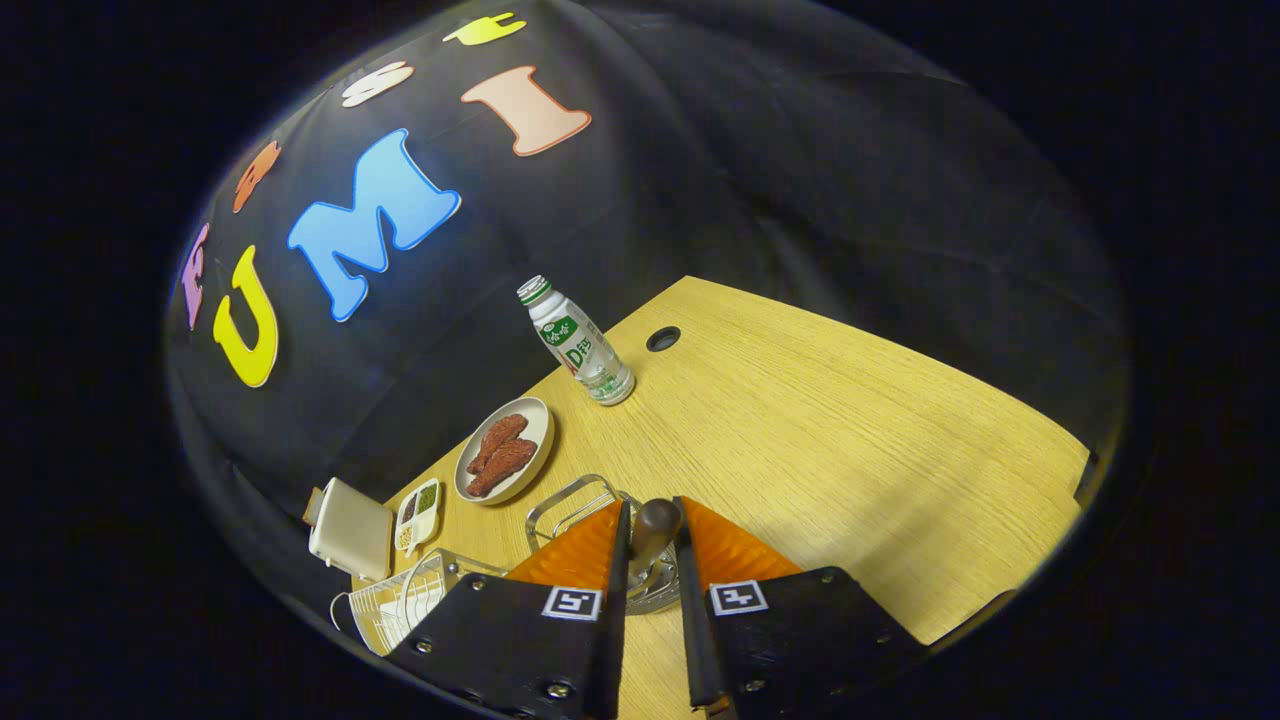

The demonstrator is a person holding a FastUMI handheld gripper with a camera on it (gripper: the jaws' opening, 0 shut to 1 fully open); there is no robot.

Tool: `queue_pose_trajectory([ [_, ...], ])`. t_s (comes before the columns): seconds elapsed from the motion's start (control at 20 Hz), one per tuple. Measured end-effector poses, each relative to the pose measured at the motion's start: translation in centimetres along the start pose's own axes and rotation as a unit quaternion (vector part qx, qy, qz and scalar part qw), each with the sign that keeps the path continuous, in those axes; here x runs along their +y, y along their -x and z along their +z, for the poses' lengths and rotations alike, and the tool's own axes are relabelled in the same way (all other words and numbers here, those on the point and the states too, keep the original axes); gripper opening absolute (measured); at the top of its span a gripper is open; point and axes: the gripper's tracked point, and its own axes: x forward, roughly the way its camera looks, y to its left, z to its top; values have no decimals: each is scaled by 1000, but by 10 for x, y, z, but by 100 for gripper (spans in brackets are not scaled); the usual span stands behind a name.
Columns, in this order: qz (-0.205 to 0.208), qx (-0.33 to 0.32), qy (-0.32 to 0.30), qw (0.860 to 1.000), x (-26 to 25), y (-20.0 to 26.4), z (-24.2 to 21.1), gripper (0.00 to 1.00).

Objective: Take the plate from the dish rack, then take the spoon from the basket and place it into the plate.

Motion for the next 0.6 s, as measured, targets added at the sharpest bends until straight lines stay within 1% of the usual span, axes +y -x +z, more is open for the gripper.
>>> queue_pose_trajectory([
  [0.05,2,-3,-9,1000,2,-11,-1,25],
  [0.1,2,-5,-14,1000,5,-4,3,14],
  [0.35,17,-6,-7,1000,13,-7,11,14],
  [0.4,8,-6,-8,1000,10,-6,15,14],
  [0.45,7,-9,0,1000,10,-6,17,1],
  [0.6,12,-10,5,1000,13,-2,26,1],
])
